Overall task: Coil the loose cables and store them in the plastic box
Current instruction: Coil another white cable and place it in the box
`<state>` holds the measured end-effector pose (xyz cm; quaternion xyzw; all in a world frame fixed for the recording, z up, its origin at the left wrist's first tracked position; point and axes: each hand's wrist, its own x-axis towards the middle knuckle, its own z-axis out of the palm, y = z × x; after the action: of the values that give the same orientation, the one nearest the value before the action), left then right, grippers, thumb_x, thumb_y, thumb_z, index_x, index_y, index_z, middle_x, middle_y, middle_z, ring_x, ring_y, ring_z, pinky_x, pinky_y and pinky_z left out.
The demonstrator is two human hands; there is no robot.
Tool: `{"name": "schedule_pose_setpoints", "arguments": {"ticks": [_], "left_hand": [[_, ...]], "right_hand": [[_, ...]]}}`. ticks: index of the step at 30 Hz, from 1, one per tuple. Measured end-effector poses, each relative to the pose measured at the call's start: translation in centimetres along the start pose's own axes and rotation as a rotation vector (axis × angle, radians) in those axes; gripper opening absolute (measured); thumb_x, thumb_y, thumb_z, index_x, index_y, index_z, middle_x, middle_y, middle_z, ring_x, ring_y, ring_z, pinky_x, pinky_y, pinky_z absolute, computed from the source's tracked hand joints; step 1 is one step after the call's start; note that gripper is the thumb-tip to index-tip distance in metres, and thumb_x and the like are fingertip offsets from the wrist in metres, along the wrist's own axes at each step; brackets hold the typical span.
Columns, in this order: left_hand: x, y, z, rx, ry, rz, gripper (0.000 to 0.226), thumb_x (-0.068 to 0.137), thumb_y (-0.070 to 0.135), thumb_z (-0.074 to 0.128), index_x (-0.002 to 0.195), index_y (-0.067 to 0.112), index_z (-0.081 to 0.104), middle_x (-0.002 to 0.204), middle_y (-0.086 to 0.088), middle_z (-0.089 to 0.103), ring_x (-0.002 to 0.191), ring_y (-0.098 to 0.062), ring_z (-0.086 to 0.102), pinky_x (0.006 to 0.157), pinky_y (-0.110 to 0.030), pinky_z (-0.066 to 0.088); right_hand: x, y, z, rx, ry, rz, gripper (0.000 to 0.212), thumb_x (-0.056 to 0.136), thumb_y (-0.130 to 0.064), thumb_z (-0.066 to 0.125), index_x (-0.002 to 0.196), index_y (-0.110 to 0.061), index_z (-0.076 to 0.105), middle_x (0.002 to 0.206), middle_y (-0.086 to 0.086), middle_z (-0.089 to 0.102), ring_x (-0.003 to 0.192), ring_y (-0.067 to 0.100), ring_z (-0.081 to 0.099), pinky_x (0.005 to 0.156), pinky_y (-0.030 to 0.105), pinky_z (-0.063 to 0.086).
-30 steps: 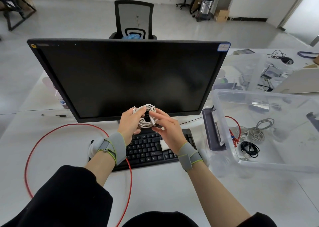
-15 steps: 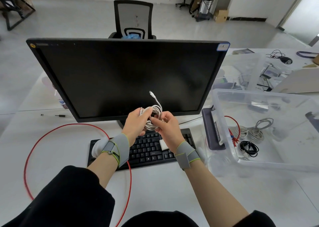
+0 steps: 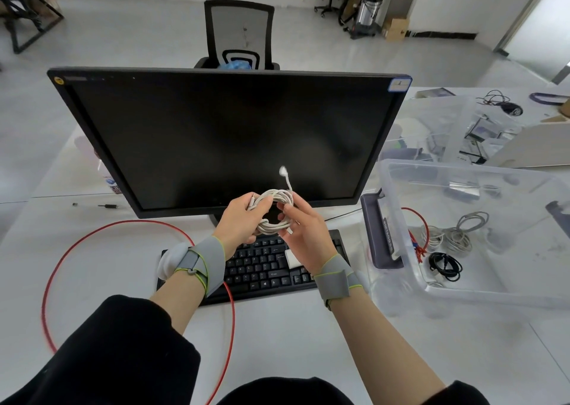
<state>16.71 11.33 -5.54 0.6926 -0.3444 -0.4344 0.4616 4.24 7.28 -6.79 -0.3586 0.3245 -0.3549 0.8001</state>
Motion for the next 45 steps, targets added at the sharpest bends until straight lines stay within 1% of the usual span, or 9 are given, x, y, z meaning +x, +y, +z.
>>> {"name": "schedule_pose_setpoints", "arguments": {"ticks": [3, 7, 19, 25, 31, 35, 37, 41, 45], "left_hand": [[0.0, 0.2, 0.0, -0.036, -0.008, -0.010, 0.023, 0.096, 0.028, 0.052, 0.077, 0.014, 0.052, 0.056, 0.002, 0.038, 0.037, -0.006, 0.029, 0.036, -0.017, 0.023], [-0.1, 0.3, 0.0, -0.050, -0.024, -0.011, 0.024, 0.095, 0.027, 0.054, 0.076, 0.013, 0.052, 0.054, 0.002, 0.036, 0.036, -0.005, 0.027, 0.035, -0.017, 0.021], [-0.2, -0.2, 0.1, -0.030, -0.077, -0.043, 0.022, 0.093, 0.025, 0.057, 0.076, 0.012, 0.052, 0.057, -0.001, 0.043, 0.036, -0.006, 0.031, 0.034, -0.015, 0.022], [-0.2, -0.3, 0.0, -0.004, -0.047, -0.060, 0.024, 0.091, 0.028, 0.059, 0.074, 0.013, 0.052, 0.055, -0.001, 0.043, 0.036, -0.007, 0.031, 0.034, -0.017, 0.024], [-0.4, -0.3, 0.7, 0.129, -0.022, -0.069, 0.025, 0.089, 0.037, 0.059, 0.082, 0.013, 0.055, 0.063, 0.000, 0.051, 0.050, -0.011, 0.042, 0.046, -0.021, 0.036], [-0.4, 0.1, 1.3, 0.079, -0.091, -0.064, 0.028, 0.088, 0.037, 0.061, 0.083, 0.010, 0.055, 0.058, 0.001, 0.047, 0.046, -0.010, 0.037, 0.043, -0.021, 0.030], [-0.5, 0.3, 1.4, 0.119, -0.103, -0.028, 0.027, 0.087, 0.037, 0.063, 0.081, 0.012, 0.056, 0.057, 0.003, 0.048, 0.048, -0.010, 0.040, 0.045, -0.022, 0.033], [0.1, 0.3, 0.5, 0.076, -0.071, 0.034, 0.018, 0.084, 0.029, 0.070, 0.081, 0.012, 0.063, 0.055, 0.005, 0.053, 0.049, -0.007, 0.045, 0.048, -0.021, 0.038], [0.8, -0.4, 0.3, 0.095, 0.000, 0.024, 0.026, 0.082, 0.028, 0.072, 0.092, 0.005, 0.067, 0.065, 0.000, 0.061, 0.055, -0.008, 0.048, 0.052, -0.020, 0.039]], "right_hand": [[0.0, -0.3, 0.0, 0.075, -0.018, -0.009, 0.024, 0.094, -0.003, 0.045, 0.107, -0.015, 0.061, 0.085, 0.001, 0.059, 0.071, 0.010, 0.053, 0.069, 0.023, 0.046], [-0.2, -0.5, -0.3, 0.167, -0.003, 0.003, 0.030, 0.097, -0.017, 0.045, 0.079, -0.014, 0.069, 0.079, 0.002, 0.062, 0.068, 0.012, 0.054, 0.071, 0.025, 0.046], [1.1, 0.0, -1.6, -0.027, -0.005, 0.096, 0.022, 0.092, -0.010, 0.054, 0.073, -0.011, 0.044, 0.074, 0.009, 0.048, 0.069, 0.019, 0.051, 0.066, 0.032, 0.043], [0.6, -0.1, -1.0, -0.229, 0.036, 0.037, 0.026, 0.088, -0.006, 0.062, 0.078, -0.013, 0.039, 0.071, 0.007, 0.046, 0.065, 0.015, 0.049, 0.066, 0.031, 0.044], [0.9, 0.6, -0.9, -0.683, 0.238, -0.103, 0.030, 0.086, -0.002, 0.060, 0.089, -0.022, 0.037, 0.086, 0.004, 0.048, 0.078, 0.022, 0.053, 0.072, 0.036, 0.050], [1.0, 0.8, -0.7, -0.953, 0.295, -0.185, 0.034, 0.087, 0.003, 0.054, 0.116, -0.012, 0.044, 0.088, 0.003, 0.054, 0.083, 0.021, 0.054, 0.070, 0.024, 0.042], [1.2, 0.7, -0.9, -1.069, 0.342, -0.197, 0.029, 0.086, 0.003, 0.051, 0.113, -0.005, 0.055, 0.090, 0.007, 0.059, 0.083, 0.021, 0.056, 0.069, 0.023, 0.041], [1.1, 0.0, -1.3, -0.685, 0.326, -0.069, 0.014, 0.086, 0.003, 0.055, 0.095, -0.001, 0.066, 0.070, 0.005, 0.058, 0.059, 0.010, 0.053, 0.052, 0.015, 0.043], [0.9, -0.5, -1.2, -0.431, 0.227, -0.007, 0.015, 0.084, 0.003, 0.062, 0.099, 0.003, 0.061, 0.068, 0.007, 0.059, 0.057, 0.011, 0.058, 0.063, 0.023, 0.048]]}}
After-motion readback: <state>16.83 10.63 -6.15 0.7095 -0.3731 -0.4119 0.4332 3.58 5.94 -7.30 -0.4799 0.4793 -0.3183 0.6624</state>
